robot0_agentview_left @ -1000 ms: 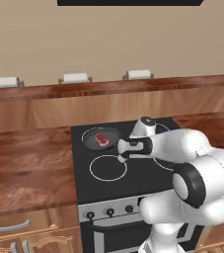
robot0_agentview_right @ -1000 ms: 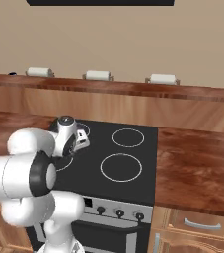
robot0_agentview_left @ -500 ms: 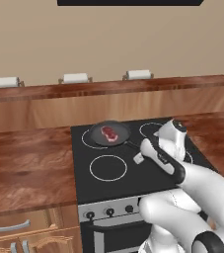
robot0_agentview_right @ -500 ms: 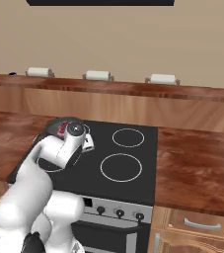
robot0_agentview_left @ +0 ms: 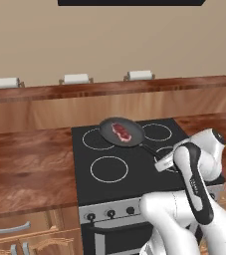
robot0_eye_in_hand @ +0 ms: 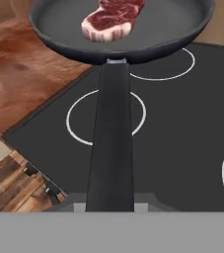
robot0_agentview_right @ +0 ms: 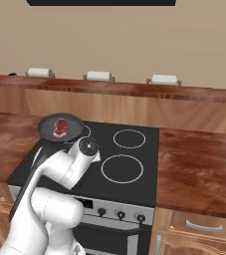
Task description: Pick up the pan with the steak in it and place it on the dining table. Then place the steak on the plate.
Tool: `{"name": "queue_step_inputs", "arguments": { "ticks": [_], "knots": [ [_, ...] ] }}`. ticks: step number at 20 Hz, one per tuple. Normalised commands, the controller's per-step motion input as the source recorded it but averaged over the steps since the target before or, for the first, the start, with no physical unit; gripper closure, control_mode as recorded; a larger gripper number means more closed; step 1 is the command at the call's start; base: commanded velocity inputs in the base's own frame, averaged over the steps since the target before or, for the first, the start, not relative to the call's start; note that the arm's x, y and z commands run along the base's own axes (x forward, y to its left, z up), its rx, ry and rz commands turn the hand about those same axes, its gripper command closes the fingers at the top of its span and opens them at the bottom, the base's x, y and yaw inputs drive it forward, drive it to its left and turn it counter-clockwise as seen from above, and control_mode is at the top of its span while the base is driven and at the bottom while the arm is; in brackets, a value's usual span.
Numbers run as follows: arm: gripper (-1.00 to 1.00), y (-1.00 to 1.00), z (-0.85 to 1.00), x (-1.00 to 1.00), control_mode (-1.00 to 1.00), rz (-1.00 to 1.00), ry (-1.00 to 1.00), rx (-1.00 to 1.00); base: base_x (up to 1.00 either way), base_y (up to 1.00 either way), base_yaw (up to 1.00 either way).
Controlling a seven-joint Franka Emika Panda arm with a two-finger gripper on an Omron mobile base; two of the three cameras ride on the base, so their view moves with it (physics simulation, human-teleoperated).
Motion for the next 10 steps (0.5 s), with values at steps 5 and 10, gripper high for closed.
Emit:
{"name": "queue_step_inputs", "arguments": {
  "ticks": [5, 10],
  "knots": [
    [1.0, -0.2, 0.38, -0.78, -1.0, 0.02, -0.02, 0.08, 0.0, 0.0, 0.0],
    [1.0, -0.16, 0.37, -0.88, -1.0, 0.03, -0.04, 0.05, 0.0, 0.0, 0.0]
  ]
}}
